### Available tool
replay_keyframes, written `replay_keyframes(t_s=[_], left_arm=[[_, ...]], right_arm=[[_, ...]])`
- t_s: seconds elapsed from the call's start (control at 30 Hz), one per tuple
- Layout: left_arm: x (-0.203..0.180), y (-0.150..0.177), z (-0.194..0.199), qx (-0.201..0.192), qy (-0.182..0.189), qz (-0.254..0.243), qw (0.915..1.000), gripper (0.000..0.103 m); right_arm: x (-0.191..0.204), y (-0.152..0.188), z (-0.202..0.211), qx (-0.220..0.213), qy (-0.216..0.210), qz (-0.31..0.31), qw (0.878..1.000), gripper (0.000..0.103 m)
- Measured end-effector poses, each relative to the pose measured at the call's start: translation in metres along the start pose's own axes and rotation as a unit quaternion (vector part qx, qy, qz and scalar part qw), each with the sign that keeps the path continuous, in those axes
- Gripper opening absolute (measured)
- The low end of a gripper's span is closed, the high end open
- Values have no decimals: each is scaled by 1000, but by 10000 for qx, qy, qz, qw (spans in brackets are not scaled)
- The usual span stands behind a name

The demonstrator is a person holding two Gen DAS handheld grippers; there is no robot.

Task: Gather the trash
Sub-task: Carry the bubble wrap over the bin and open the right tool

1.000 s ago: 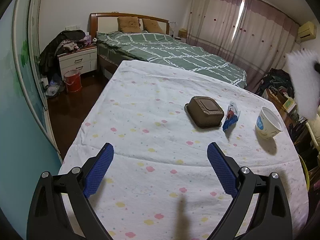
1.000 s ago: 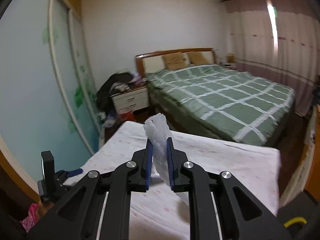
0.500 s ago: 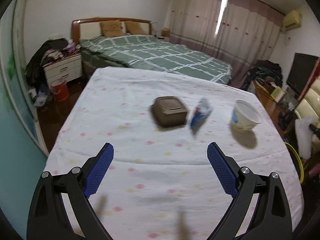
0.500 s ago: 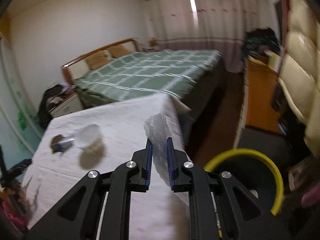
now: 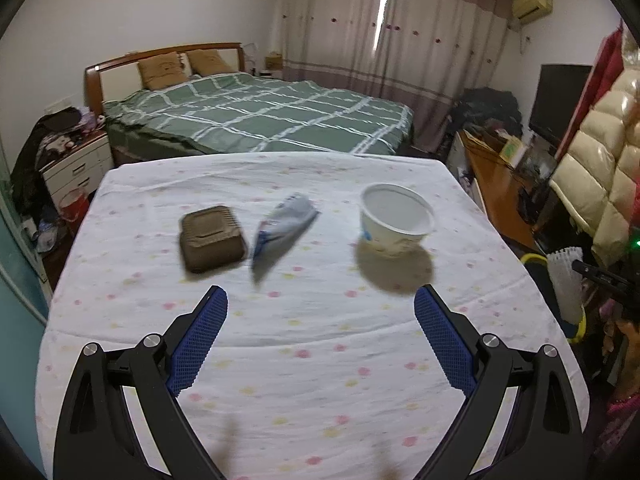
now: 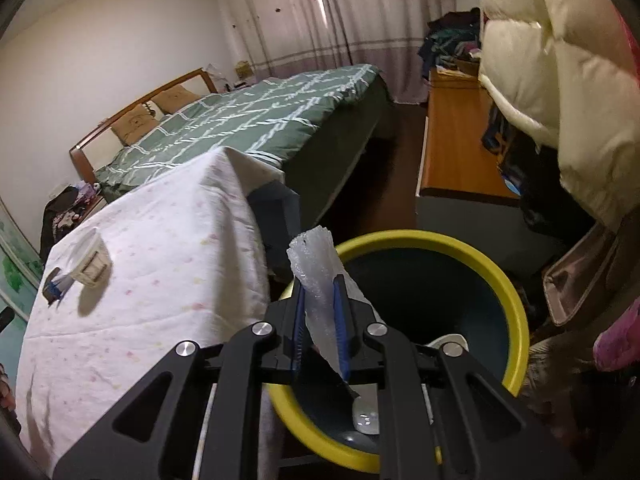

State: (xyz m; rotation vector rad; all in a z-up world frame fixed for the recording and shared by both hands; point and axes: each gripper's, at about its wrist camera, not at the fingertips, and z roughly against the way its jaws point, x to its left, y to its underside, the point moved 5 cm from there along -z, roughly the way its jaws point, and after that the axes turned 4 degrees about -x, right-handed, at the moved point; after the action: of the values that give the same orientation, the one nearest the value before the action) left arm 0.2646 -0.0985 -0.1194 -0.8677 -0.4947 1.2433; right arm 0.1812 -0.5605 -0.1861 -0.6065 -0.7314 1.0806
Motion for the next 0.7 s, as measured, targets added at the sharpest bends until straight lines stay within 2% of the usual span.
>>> replay_keyframes(t_s=[0.23, 0.3, 0.37, 0.4, 0.7], left_arm=[[-27, -3, -8, 92, 125, -219, 9996, 93], [-34, -4, -11, 113, 162, -280, 9994, 93], [-39, -4, -14, 136, 191, -317, 9992, 93], [-41, -4, -16, 150, 201, -331, 9991, 93], [-48, -2, -37, 354, 301, -335, 9984, 93]], right_arm=[[-15, 7, -9, 102, -6, -102, 9999, 16], [-17, 8, -10, 105, -35, -148, 9998, 21], [-18, 7, -10, 81, -18, -171, 9998, 35], [-19, 8, -10, 63, -14, -177, 9998, 37], [-12, 12, -1, 30, -74, -181, 9998, 42]])
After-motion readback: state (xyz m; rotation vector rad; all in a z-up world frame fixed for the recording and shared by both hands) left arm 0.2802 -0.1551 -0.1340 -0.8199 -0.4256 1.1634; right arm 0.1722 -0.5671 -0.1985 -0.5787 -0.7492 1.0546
